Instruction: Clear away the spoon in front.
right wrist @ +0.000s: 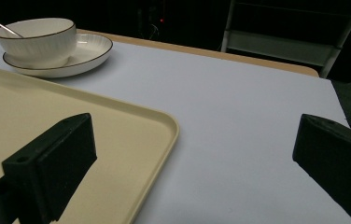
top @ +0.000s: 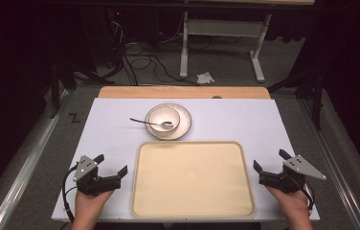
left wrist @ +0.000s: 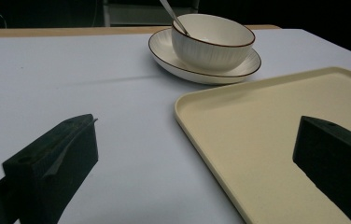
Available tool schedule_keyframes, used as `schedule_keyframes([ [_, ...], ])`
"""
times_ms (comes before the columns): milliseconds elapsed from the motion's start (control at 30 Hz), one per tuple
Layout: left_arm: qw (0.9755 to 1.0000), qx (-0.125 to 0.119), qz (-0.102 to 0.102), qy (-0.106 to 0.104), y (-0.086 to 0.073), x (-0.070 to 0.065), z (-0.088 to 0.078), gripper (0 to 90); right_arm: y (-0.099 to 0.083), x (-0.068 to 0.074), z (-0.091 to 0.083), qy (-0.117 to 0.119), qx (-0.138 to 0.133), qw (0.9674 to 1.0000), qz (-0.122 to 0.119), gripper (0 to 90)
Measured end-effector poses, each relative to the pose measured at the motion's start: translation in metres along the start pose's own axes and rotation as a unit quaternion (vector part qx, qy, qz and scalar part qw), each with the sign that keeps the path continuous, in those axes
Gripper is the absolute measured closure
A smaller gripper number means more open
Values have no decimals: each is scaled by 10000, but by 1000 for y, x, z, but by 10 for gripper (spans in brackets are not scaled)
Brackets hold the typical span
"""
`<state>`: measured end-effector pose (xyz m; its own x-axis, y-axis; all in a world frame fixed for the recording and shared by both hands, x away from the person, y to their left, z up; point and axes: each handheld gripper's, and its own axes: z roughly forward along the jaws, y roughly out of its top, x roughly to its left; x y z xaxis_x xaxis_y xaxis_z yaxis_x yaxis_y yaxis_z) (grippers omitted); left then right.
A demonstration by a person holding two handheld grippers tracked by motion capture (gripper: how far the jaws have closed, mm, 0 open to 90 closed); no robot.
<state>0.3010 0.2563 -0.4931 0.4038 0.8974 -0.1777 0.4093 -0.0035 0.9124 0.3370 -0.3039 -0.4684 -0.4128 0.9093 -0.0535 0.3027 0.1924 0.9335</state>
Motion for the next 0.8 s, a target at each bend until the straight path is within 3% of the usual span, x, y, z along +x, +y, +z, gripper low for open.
schedule_keyframes([
  [433, 10000, 67, -40, -14, -1, -1, 2, 32, -1, 0, 0, 17, 33, 10000, 5, 3],
  [500, 9999, 104, -18, 24, -1, -2, 3, 32, 0, 1, 2, 3, 46, 10000, -69, 3],
  [600, 9998, 72, 77, 175, -1, -3, 2, 22, 3, -1, 7, 62, 180, 9998, 32, 3],
  [700, 9999, 135, 15, 90, -1, -1, 2, 21, 4, -3, 9, 86, 241, 9997, 7, 3],
  [733, 9998, 171, -82, 22, -2, -1, 4, 5, 3, -4, 10, 58, 367, 9992, -173, 4],
  [800, 9998, 187, -9, 37, -2, -1, 4, 7, -1, -7, 10, 39, 350, 9993, -98, 3],
])
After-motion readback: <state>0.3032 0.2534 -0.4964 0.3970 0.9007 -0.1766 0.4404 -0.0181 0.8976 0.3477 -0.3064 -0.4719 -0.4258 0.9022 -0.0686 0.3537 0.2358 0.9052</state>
